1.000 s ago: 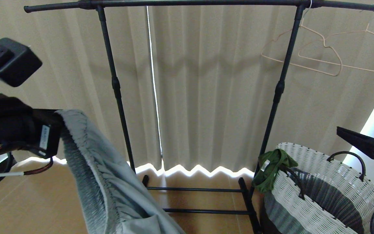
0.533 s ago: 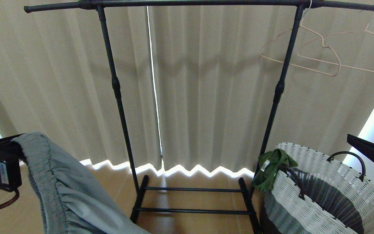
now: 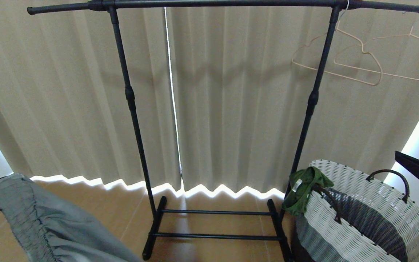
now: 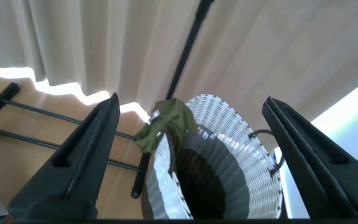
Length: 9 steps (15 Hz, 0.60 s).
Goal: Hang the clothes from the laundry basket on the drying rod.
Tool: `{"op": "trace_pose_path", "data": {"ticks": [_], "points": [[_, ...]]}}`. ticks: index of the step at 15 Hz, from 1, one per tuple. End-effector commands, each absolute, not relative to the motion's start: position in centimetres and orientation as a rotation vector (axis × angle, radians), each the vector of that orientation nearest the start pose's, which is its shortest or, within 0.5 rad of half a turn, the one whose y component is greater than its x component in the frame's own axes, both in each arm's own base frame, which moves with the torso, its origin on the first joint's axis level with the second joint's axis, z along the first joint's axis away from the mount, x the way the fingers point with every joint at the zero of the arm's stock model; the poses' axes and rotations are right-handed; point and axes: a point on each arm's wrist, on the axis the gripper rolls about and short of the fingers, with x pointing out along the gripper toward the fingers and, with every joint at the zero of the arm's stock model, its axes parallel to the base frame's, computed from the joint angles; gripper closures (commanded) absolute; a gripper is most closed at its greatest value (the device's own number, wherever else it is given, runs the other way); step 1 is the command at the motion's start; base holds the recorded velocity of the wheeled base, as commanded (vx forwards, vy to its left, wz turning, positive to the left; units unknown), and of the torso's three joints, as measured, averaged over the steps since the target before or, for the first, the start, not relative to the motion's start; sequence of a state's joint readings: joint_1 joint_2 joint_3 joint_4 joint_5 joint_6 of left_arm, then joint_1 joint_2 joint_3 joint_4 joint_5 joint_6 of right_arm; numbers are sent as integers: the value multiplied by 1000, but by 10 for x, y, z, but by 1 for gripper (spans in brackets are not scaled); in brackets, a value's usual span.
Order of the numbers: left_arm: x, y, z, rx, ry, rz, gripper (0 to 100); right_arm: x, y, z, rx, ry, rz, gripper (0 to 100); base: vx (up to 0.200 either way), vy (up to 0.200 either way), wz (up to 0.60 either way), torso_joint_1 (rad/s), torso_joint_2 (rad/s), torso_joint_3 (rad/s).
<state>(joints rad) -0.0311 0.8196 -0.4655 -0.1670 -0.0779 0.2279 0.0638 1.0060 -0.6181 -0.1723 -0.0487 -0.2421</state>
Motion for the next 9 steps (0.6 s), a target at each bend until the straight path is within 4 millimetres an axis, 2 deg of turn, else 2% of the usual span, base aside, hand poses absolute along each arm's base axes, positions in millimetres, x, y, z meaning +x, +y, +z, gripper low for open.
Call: {"op": "trace_pose_path", "data": {"ticks": [1, 4, 9], "points": [[82, -5, 210, 222, 160, -134, 100, 129, 4, 235, -252, 217, 14, 0, 0, 0, 0, 0, 0, 0], [79, -8, 210, 219, 146, -201, 100, 126, 2, 229, -251, 231, 13, 0, 0, 0, 0, 0, 0, 0], [78, -9, 210, 221, 142, -215, 100, 125, 2, 230, -248, 221, 16, 0, 0, 0, 0, 0, 0, 0]]}}
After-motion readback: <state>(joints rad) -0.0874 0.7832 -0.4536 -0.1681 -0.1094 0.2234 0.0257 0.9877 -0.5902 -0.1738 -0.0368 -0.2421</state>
